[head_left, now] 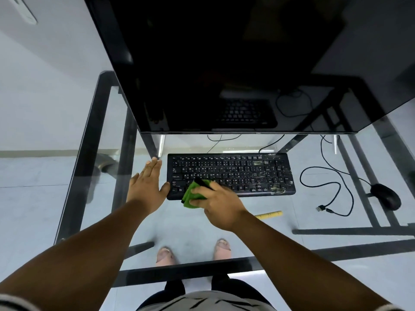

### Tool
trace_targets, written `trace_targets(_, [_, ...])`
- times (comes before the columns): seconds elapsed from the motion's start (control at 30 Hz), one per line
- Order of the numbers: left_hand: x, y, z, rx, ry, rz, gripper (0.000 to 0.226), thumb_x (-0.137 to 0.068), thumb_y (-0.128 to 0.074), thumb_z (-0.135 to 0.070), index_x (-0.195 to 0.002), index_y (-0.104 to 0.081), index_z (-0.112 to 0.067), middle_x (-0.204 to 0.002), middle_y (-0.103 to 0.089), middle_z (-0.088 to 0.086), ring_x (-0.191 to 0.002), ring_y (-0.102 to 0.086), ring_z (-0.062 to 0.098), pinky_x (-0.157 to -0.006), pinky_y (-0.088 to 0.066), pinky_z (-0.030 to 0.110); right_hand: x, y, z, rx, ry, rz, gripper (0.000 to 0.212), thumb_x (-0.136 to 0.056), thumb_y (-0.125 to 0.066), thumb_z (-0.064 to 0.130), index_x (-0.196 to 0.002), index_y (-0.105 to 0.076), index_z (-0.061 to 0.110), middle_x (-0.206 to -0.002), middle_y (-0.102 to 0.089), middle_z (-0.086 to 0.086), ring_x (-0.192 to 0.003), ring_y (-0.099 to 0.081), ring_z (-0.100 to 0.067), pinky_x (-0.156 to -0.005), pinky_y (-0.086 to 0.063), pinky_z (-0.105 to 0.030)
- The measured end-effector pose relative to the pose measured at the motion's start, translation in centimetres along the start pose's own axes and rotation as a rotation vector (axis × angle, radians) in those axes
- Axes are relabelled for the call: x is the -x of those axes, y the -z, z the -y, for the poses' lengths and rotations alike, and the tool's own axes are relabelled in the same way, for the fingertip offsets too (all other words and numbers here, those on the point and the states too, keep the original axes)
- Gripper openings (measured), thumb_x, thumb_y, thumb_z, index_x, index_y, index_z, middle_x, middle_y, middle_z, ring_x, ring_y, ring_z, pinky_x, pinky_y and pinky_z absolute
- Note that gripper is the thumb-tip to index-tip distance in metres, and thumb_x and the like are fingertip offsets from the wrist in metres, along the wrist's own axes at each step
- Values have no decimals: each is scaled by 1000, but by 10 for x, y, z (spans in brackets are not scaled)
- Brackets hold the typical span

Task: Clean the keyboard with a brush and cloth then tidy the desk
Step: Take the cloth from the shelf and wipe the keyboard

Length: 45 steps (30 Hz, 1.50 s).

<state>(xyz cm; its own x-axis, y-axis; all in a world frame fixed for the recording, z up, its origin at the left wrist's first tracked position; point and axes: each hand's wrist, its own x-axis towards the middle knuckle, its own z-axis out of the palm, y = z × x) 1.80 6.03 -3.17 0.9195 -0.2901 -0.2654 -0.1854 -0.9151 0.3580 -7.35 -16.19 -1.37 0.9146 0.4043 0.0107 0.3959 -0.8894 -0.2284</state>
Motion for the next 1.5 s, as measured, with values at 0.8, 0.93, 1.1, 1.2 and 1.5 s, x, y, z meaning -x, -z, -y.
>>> trace_targets(0.8, [-26,11,-62,-264,-106,143,145,-42,-76,-73,-153,2,-21,-162,0,-3,-150,1,18,-121,-6,40,-14,17,-16,-146,-513,56,56,-90,-50,12,-143,-41,28,-141,-36,12,-120,-36,-23,-80,-56,-35])
trace_targets(0.93, [-27,12,-64,-344,-130,165,145,-48,-71,-77,-153,8,-17,-162,4,3,-150,4,22,-122,-5,41,-4,29,-43,-111,-588,57,53,-91,-47,12,-141,-44,32,-141,-39,13,-119,-37,-21,-75,-57,-35])
trace_targets(1.1, [-28,12,-76,-420,-133,197,144,-51,-70,-78,-152,13,-17,-161,10,11,-149,6,30,-121,-3,44,-8,32,-61,-171,-840,-14,53,-93,-45,10,-145,-41,23,-146,-34,7,-128,-35,-29,-96,-52,-38])
trace_targets(1.2, [-30,9,-88,-386,-179,204,141,-54,-73,-73,-152,13,-18,-161,9,9,-149,6,26,-121,-3,43,-16,35,-56,-234,-659,57,61,-92,-44,7,-148,-36,28,-148,-31,14,-130,-32,-26,-101,-49,-39])
trace_targets(1.5, [-35,0,-112,-366,-178,230,142,-54,-78,-67,-152,11,-15,-162,12,9,-149,8,27,-121,-4,41,19,44,-101,-211,-928,-56,52,-94,-43,9,-142,-45,28,-145,-37,16,-125,-36,-26,-79,-56,-39])
